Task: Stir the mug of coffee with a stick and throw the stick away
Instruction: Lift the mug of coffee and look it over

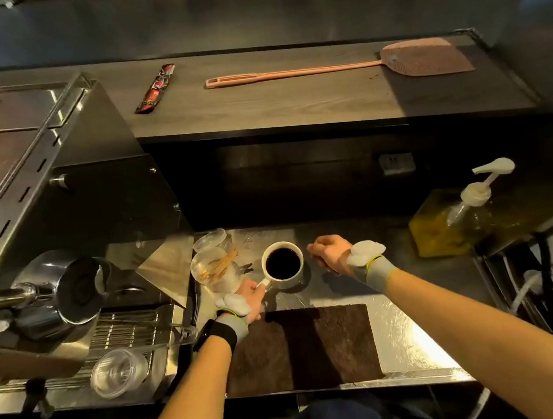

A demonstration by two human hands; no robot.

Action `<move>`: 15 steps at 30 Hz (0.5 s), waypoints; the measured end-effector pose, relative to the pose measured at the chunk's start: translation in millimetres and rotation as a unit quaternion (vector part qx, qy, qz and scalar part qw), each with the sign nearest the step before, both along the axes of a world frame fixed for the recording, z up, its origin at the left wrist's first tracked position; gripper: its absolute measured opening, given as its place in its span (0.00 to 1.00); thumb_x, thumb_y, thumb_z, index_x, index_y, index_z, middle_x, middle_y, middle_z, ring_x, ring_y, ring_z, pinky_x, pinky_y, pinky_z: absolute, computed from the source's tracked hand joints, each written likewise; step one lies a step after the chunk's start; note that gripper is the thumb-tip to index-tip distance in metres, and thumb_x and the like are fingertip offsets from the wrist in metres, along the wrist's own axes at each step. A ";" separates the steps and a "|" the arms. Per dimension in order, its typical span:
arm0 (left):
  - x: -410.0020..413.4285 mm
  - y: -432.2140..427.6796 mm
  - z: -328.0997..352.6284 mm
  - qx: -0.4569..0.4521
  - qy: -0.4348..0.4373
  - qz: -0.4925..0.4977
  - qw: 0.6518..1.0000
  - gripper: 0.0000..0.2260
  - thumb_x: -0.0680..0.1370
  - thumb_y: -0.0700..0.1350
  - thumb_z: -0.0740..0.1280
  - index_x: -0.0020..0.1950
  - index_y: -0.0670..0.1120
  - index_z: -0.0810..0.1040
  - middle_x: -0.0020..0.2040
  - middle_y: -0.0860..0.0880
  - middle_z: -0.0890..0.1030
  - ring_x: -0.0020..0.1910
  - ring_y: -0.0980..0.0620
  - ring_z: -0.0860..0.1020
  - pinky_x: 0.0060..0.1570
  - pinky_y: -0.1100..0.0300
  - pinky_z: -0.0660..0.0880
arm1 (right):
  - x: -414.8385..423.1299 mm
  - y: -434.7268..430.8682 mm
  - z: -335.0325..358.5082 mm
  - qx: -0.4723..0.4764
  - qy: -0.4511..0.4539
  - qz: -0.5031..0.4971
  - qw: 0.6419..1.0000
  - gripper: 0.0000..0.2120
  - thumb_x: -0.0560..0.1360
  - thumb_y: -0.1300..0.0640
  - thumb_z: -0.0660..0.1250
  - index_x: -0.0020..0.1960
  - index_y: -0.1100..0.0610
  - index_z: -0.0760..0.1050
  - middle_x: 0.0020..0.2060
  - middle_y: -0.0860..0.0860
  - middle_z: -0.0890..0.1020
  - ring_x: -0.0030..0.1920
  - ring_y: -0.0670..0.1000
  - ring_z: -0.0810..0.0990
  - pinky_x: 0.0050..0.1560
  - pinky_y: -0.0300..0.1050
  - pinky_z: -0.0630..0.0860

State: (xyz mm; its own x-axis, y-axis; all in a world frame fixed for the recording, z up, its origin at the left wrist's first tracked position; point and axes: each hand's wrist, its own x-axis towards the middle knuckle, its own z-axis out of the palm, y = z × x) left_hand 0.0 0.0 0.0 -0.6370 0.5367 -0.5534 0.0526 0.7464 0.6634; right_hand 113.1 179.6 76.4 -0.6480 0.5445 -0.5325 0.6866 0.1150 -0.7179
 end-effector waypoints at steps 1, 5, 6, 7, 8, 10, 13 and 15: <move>2.7 0.7 3.9 0.009 -0.032 0.003 0.999 0.11 0.79 0.48 0.54 0.53 0.42 0.67 0.34 0.47 0.71 0.26 0.50 0.70 0.24 0.58 0.71 | 0.1 -1.8 -1.7 0.007 -0.003 0.011 1.000 0.17 0.80 0.51 0.61 0.33 0.52 0.69 0.27 0.50 0.72 0.27 0.49 0.68 0.27 0.40 0.65; 6.2 5.7 5.9 0.023 -0.075 0.005 0.997 0.13 0.79 0.50 0.52 0.47 0.44 0.71 0.37 0.49 0.72 0.22 0.54 0.71 0.19 0.65 0.63 | 1.1 -8.7 -0.3 -0.019 -0.015 0.017 1.000 0.17 0.81 0.52 0.60 0.33 0.53 0.69 0.27 0.50 0.72 0.27 0.49 0.69 0.27 0.41 0.66; 6.2 7.7 4.9 0.028 -0.077 0.013 0.997 0.14 0.79 0.51 0.52 0.42 0.46 0.71 0.36 0.49 0.72 0.22 0.54 0.70 0.20 0.65 0.62 | 1.1 -9.3 -0.1 -0.017 -0.016 0.017 1.000 0.18 0.81 0.53 0.60 0.33 0.53 0.69 0.27 0.50 0.72 0.26 0.49 0.69 0.27 0.41 0.66; 6.3 8.9 5.8 0.031 -0.084 0.023 0.996 0.15 0.79 0.51 0.51 0.38 0.47 0.70 0.36 0.49 0.72 0.23 0.54 0.70 0.19 0.65 0.62 | 1.2 -9.6 0.0 -0.018 -0.017 0.017 1.000 0.18 0.81 0.53 0.60 0.33 0.53 0.69 0.27 0.50 0.72 0.26 0.49 0.69 0.27 0.41 0.66; 6.1 9.7 4.6 0.040 -0.089 0.033 0.995 0.16 0.79 0.51 0.51 0.35 0.47 0.69 0.35 0.49 0.71 0.23 0.53 0.69 0.19 0.65 0.61 | 2.0 -9.8 0.5 -0.020 -0.021 0.017 0.999 0.18 0.81 0.53 0.60 0.33 0.53 0.69 0.27 0.50 0.72 0.27 0.49 0.69 0.27 0.40 0.66; 6.3 10.6 6.4 0.054 -0.095 0.053 0.993 0.17 0.79 0.50 0.52 0.32 0.47 0.69 0.34 0.49 0.72 0.22 0.55 0.68 0.18 0.67 0.61 | 3.8 -8.2 0.6 -0.022 -0.026 0.012 0.999 0.17 0.81 0.52 0.60 0.34 0.53 0.70 0.27 0.50 0.73 0.28 0.48 0.70 0.27 0.40 0.66; 4.8 10.4 5.2 0.081 -0.089 0.071 0.990 0.19 0.79 0.49 0.54 0.30 0.45 0.69 0.32 0.48 0.73 0.20 0.57 0.68 0.21 0.67 0.65 | 4.9 -4.0 1.9 -0.031 -0.022 -0.002 0.999 0.16 0.80 0.52 0.60 0.35 0.53 0.71 0.28 0.50 0.73 0.28 0.48 0.70 0.26 0.40 0.66; 5.8 13.3 4.4 0.090 -0.091 0.079 0.989 0.19 0.79 0.50 0.56 0.29 0.45 0.71 0.32 0.46 0.74 0.25 0.53 0.66 0.27 0.61 0.65 | 8.8 1.3 2.2 -0.038 -0.015 -0.030 0.999 0.15 0.80 0.53 0.60 0.35 0.53 0.71 0.28 0.49 0.72 0.27 0.47 0.69 0.25 0.39 0.65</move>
State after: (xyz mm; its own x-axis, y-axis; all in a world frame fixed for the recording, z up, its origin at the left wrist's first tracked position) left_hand 5.8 13.3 4.4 -0.6193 0.5397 -0.5703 -0.1868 0.6042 0.7746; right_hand 121.8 180.9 78.6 -0.5992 0.5382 -0.5927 0.7116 0.0187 -0.7024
